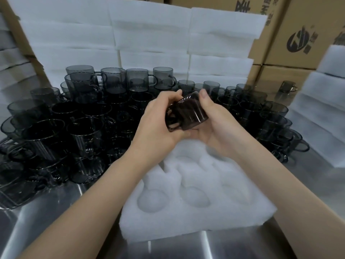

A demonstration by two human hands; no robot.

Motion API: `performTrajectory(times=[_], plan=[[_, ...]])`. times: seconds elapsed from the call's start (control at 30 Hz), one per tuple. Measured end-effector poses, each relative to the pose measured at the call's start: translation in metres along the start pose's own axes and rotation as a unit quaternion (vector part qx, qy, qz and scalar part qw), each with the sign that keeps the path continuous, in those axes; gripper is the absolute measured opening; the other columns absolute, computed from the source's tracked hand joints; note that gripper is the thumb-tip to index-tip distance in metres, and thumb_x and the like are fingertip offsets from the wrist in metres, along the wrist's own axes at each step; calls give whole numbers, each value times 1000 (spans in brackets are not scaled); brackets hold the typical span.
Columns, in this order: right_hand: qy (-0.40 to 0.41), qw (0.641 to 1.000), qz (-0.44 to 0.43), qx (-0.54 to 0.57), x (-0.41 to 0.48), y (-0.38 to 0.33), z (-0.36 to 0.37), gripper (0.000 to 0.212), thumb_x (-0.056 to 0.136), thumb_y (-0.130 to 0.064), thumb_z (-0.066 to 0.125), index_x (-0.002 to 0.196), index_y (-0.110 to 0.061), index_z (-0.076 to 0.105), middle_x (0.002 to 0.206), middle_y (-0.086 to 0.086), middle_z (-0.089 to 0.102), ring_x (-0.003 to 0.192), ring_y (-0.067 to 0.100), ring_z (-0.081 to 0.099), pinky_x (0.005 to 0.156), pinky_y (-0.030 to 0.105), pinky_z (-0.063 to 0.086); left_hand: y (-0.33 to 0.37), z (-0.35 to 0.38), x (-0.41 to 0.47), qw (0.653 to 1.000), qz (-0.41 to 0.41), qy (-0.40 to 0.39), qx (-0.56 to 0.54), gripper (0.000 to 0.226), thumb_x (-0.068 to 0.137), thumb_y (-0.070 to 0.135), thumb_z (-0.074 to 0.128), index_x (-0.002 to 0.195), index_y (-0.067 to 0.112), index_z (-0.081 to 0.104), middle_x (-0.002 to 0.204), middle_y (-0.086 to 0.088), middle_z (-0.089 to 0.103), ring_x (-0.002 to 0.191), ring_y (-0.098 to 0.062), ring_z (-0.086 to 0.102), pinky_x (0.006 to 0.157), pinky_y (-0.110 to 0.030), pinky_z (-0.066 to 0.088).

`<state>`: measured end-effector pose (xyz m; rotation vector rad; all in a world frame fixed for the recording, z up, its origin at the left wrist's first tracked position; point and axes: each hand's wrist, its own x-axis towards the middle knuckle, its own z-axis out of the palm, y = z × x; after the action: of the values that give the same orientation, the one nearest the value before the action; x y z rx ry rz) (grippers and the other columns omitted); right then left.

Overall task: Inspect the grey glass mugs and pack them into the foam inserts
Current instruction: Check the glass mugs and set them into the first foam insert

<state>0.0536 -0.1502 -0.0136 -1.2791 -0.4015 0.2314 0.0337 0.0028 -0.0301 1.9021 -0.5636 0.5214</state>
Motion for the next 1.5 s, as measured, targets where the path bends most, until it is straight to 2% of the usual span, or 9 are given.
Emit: performTrajectory(times=[0.13,0.27,0.47,0.57,0.7,0.87,1.2,1.4,1.5], plan=[[52,996,-28,-64,0,2,-2,42,98,-42,46,99,-8,71,95,15,74,87,28,72,68,37,59,5,1,-1,994,11,-32,100,88,66,31,87,142,24,44,131,18,47,127,-6,36,107,-16,26],[80,996,-18,-28,0,-2,-5,37,101,-32,47,92,-5,72,84,12,73,70,24,72,50,28,54,7,-1,-3,994,44,-38,95,91,61,22,90,142,19,46,140,6,51,125,-13,45,106,-15,29],[21,999,28,34,0,-4,-9,31,99,-32,50,113,-10,66,103,12,71,93,25,69,69,36,58,8,-1,-4,990,121,-47,50,88,61,-2,85,137,20,47,146,10,42,137,-4,40,111,-18,31],[-68,992,78,75,0,-2,-10,42,96,-46,47,117,-17,67,119,11,67,109,26,65,87,41,55,9,0,-3,989,131,-26,67,80,65,-4,77,135,21,47,147,11,38,142,-13,34,116,-37,31],[-88,992,67,64,-2,-3,-11,42,90,-46,53,120,-18,66,118,10,69,106,26,67,81,40,58,8,-1,0,993,76,-43,79,85,68,2,78,142,18,39,152,12,25,149,-20,17,118,-51,23],[-41,999,-5,-4,-2,0,-15,47,86,-26,63,130,-12,58,115,14,68,101,28,68,80,44,58,5,0,0,993,30,-92,72,104,74,35,82,154,17,18,163,5,6,148,-3,10,121,-30,18],[46,998,-31,-18,1,1,-14,17,90,-15,59,104,-15,69,89,6,74,77,19,72,59,34,58,5,1,-3,988,66,-113,79,91,78,17,80,151,17,26,161,2,14,145,-1,14,115,-10,16],[-15,1000,7,-18,0,-1,-9,51,97,-40,47,138,-9,50,131,24,58,121,39,57,101,54,47,7,-3,-2,999,17,-4,-44,56,71,32,76,120,43,51,145,11,45,136,-2,41,113,-36,37],[-54,997,21,-49,-1,-1,-10,45,98,-30,50,133,-3,53,128,22,61,109,33,64,90,43,55,6,-6,-1,998,-14,5,-66,58,65,37,79,117,32,54,145,7,48,130,0,47,110,-32,39]])
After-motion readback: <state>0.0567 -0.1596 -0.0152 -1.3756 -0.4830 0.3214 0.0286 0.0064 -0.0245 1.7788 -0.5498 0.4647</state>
